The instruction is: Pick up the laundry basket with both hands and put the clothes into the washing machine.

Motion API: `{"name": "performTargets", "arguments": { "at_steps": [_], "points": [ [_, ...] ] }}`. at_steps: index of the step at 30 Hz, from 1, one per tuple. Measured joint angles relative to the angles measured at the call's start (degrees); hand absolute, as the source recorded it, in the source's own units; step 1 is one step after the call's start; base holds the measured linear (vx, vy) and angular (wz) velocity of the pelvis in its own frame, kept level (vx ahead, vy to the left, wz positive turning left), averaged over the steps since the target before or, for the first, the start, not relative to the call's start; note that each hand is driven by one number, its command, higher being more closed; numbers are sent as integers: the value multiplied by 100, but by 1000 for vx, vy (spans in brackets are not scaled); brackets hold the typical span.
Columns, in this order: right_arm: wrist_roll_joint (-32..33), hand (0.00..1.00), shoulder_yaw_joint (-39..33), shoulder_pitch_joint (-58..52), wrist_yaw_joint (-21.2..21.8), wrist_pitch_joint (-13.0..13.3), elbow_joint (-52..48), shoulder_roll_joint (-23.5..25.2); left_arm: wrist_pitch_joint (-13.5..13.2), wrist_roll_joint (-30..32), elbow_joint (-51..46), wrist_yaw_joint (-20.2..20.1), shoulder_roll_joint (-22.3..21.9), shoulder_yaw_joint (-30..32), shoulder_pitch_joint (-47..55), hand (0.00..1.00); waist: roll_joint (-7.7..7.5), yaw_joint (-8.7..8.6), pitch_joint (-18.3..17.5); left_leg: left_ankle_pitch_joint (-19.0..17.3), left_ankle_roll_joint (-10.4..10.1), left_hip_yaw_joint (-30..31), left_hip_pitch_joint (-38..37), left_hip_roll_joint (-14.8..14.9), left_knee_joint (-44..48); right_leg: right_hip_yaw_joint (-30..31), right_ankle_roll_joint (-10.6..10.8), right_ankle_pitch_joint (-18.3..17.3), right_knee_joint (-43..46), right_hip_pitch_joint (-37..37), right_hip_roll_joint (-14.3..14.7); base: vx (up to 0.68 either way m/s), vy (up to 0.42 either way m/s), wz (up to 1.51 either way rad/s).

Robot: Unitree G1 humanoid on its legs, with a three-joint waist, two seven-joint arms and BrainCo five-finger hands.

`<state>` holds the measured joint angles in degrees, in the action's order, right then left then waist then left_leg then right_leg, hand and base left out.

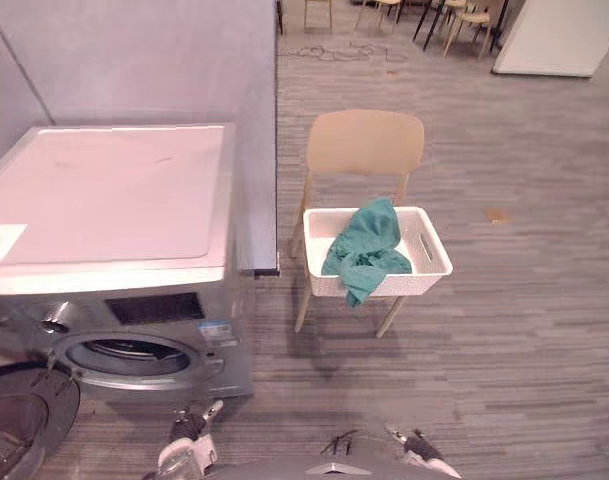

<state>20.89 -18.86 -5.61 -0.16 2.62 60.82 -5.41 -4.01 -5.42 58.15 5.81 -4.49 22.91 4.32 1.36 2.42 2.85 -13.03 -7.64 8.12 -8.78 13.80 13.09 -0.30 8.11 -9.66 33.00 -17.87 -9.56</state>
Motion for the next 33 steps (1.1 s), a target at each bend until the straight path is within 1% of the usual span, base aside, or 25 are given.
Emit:
{"name": "performTargets", "arguments": {
  "at_steps": [1,2,3,4,5,7,8,9,10,11,12,13,14,15,17,19,21,22,23,24,26,28,29,31,33],
  "points": [
    [0,0,-161,46,2,-6,94,-25,1,-3,165,-10,-12,107,0,0,128,-79,-82,276,73,93,174,161,241,-139,-140,-99,-41,111,172,270,-629,25],
    [1,0,-221,65,0,-23,149,-54,2,-5,166,-23,-31,185,-8,0,187,-145,-86,559,212,243,615,280,978,-303,-211,-173,-232,349,308,247,-485,45],
    [2,0,-210,32,-1,-28,165,-54,-1,-11,142,-23,-22,227,-9,0,192,-150,-79,797,339,286,869,317,1427,-386,-243,-174,-365,498,381,219,-425,57],
    [17,0,-187,-44,-9,-23,158,-32,-3,-13,94,-22,14,302,1,0,155,-117,-43,1398,562,241,1335,403,2283,-565,-458,-43,-659,829,498,160,-336,37],
    [19,0,-165,-63,-16,-11,197,-31,-9,-13,92,-21,82,272,54,0,109,-11,-12,1254,608,-38,1724,473,3131,-743,-604,39,-920,1138,531,137,-305,28],
    [24,0,-168,-56,-28,-1,294,-17,-17,-52,40,-28,199,134,87,0,32,-10,44,942,682,-766,2147,477,3708,-996,-719,146,-1396,1625,552,126,-220,45],
    [31,0,-202,-65,-70,0,292,21,-19,-53,-33,-29,217,65,94,0,0,-8,76,734,597,-1314,2237,429,3601,-1169,-716,202,-1659,1903,554,134,-165,68],
    [39,0,-177,-70,-92,-1,289,38,-17,-52,-71,-30,215,66,96,0,-12,3,80,621,588,-1515,2317,334,3454,-1250,-719,203,-1749,1998,548,129,-91,74],
    [128,0,-219,-52,-130,-12,287,60,-18,-45,-90,-38,175,11,98,0,-6,-1,83,419,492,-1781,2339,25,2912,-1436,-720,210,-1903,2121,526,113,-22,75],
    [144,0,-349,-9,-130,-11,287,45,-16,-4,-73,-36,170,-89,100,0,31,1,87,428,413,-1874,2234,-393,1889,-1610,-714,206,-1998,2186,509,141,15,74],
    [147,0,-430,15,-130,-10,286,50,-14,7,-55,-38,170,-162,101,0,84,26,91,684,422,-2022,2147,-535,1305,-1668,-691,191,-2026,2192,537,123,42,63],
    [154,0,-516,79,-139,-6,304,100,-10,63,14,-57,180,-246,78,0,80,42,122,717,862,-2426,2005,-581,751,-1712,-642,160,-2058,2193,558,132,48,55],
    [174,0,-635,156,-141,-15,280,249,-10,133,36,-104,296,-273,38,0,-94,54,140,988,860,-2609,1872,-795,217,-1718,-607,193,-2207,2183,430,146,51,45],
    [187,0,-621,214,-149,-9,169,356,-6,129,-17,-111,296,-136,18,0,-173,107,182,1082,1017,-2647,1790,-943,-53,-1733,-602,220,-2393,2199,375,169,65,27],
    [234,0,-527,302,-155,2,-2,462,38,135,-1,-112,287,-22,-29,0,-221,122,211,1051,1060,-2604,1664,-1142,-208,-1731,-539,261,-2397,2298,223,154,98,9],
    [252,0,-270,300,-156,5,-204,540,35,188,48,-112,286,-8,-23,0,-280,142,223,918,1074,-2681,1297,-1383,-502,-1676,-457,97,-2032,2387,-47,103,102,-7],
    [417,0,83,210,-141,-1,-821,633,50,259,153,-117,300,-216,-41,0,-263,47,189,821,1106,-2717,941,-1504,-735,-1343,-300,77,-175,1680,-337,115,95,-12],
    [429,0,105,152,-129,4,-1053,690,54,285,163,-118,335,-324,-45,0,-261,18,193,781,1102,-2710,877,-1505,-728,-1164,-253,213,489,1365,-386,179,66,5],
    [469,0,238,30,-124,12,-1433,743,59,325,156,-118,411,-515,-75,0,-276,-28,197,719,1095,-2666,742,-1508,-724,-829,-107,401,1660,854,-412,201,16,25],
    [471,0,252,-178,-140,16,-1878,774,59,325,147,-110,483,-688,-97,0,-326,-95,207,677,1068,-2526,601,-1507,-711,-657,-108,379,2490,501,-366,228,-9,37],
    [476,0,121,-457,-188,86,-2492,757,64,331,149,-104,606,-929,-129,0,-414,-221,216,687,1028,-2277,515,-1499,-699,-598,-96,262,2872,176,-351,226,-50,63],
    [472,0,-260,-618,-345,173,-3035,751,66,330,160,-80,663,-1148,-210,0,-511,-324,206,709,1026,-2023,474,-1478,-694,-656,-188,100,2426,63,-519,262,-119,82],
    [463,0,-498,-745,-462,257,-3466,749,64,329,159,-44,589,-1194,-302,0,-500,-338,214,679,971,-1847,473,-1416,-632,-665,-244,74,1855,58,-635,281,-167,79],
    [430,0,-700,-966,-630,291,-4108,780,78,313,164,82,460,-1215,-382,0,-433,-381,223,602,807,-1597,463,-1201,-556,-548,-326,76,700,259,-569,208,-212,63],
    [375,0,-1011,-1232,-700,375,-4841,878,16,298,161,263,588,-1172,-279,0,-480,-399,179,439,530,-1389,522,-1014,-398,-215,-236,482,-710,652,-498,174,-356,59]
  ]
}}
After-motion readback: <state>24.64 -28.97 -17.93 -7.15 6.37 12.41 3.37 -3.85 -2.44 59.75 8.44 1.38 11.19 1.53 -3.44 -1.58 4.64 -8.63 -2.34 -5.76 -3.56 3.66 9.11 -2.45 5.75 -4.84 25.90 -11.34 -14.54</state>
